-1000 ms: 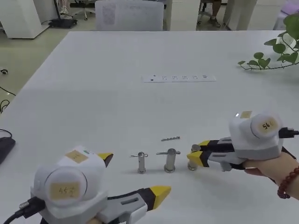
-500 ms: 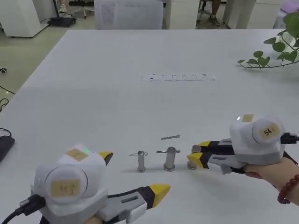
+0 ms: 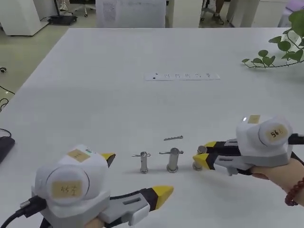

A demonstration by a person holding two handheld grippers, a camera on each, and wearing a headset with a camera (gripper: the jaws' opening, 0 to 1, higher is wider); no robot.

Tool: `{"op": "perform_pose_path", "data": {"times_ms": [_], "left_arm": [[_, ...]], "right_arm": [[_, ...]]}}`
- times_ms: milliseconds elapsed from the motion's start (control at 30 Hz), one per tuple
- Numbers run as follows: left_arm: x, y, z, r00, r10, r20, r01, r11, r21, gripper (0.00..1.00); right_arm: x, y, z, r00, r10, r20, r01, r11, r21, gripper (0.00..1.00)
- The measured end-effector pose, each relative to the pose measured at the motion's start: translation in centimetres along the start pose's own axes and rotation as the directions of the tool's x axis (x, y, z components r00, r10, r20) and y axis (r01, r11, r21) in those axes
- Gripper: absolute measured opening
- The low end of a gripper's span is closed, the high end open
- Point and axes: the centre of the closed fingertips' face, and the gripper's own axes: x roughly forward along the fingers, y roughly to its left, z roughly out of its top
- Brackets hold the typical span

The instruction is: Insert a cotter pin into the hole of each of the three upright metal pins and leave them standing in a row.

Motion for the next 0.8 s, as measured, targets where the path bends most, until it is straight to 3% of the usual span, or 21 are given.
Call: {"op": "perform_pose_path", "data": {"times_ms": [800], "left_arm": [[0.03, -0.05, -0.03, 1.0, -0.003, -0.003, 0.003, 1.0, 0.005, 0.85]], "right_arm": [[-0.13, 0.09, -0.12, 0.9999, 0.014, -0.009, -0.013, 1.0, 0.026, 0.15]]}}
